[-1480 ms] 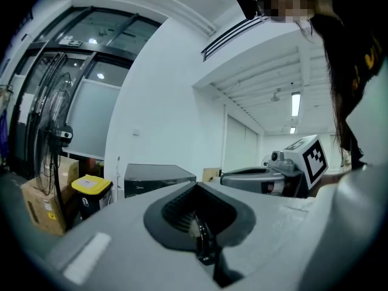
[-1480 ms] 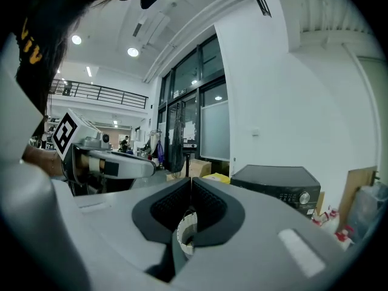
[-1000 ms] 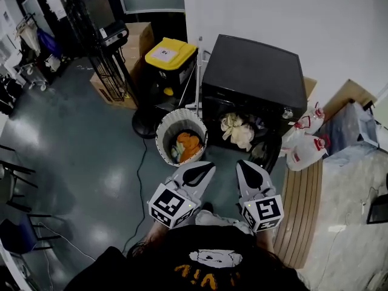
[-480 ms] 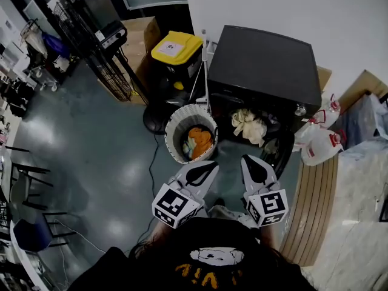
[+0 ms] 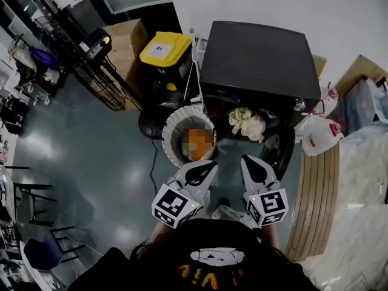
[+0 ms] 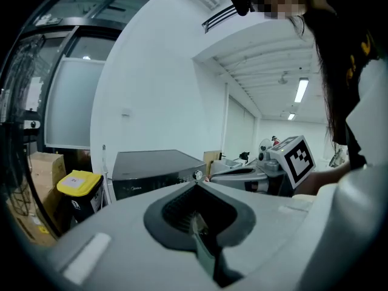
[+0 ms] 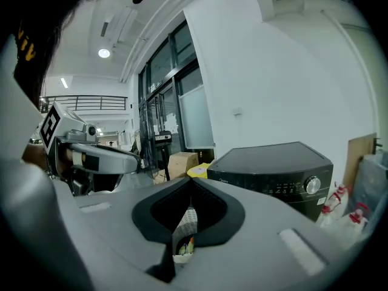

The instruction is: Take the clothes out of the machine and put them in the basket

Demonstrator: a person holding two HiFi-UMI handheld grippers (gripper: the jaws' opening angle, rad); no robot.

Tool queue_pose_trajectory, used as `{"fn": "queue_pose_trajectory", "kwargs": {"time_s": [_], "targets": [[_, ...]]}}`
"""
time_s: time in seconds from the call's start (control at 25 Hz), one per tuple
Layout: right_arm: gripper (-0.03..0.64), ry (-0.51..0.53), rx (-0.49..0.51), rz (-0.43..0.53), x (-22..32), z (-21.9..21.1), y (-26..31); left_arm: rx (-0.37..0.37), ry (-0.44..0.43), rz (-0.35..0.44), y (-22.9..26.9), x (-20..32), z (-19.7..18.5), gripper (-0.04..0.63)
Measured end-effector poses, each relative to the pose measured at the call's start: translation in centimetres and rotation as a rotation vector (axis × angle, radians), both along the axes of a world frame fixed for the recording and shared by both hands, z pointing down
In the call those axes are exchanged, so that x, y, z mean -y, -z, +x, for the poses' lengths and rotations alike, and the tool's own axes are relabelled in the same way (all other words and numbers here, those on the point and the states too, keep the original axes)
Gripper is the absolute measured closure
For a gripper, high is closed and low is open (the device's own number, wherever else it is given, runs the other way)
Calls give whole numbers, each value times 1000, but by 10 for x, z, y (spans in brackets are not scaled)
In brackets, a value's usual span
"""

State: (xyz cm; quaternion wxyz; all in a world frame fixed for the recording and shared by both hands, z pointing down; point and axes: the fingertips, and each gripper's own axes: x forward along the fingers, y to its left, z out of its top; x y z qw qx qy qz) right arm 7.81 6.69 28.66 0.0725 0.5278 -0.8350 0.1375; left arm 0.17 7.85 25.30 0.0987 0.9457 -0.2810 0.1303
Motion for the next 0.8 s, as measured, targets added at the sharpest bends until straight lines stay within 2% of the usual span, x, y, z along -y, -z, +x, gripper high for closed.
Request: {"fn": "queue_pose_trajectory", "kwargs": {"time_s": [0.2, 0.44, 0.56, 0.8], "targets": [[591, -82, 7, -24, 21, -6, -8, 21, -112, -11, -10, 23, -2, 595], [589, -194, 4, -31, 50, -14, -7, -6, -231, 21, -5, 64, -7, 595], [589, -244, -8, -46, 63, -17, -22, -14, -276, 57, -10, 81, -11, 595], [589, -321, -50, -84, 84, -16, -60, -2, -340, 44, -42, 111, -22, 595]]}}
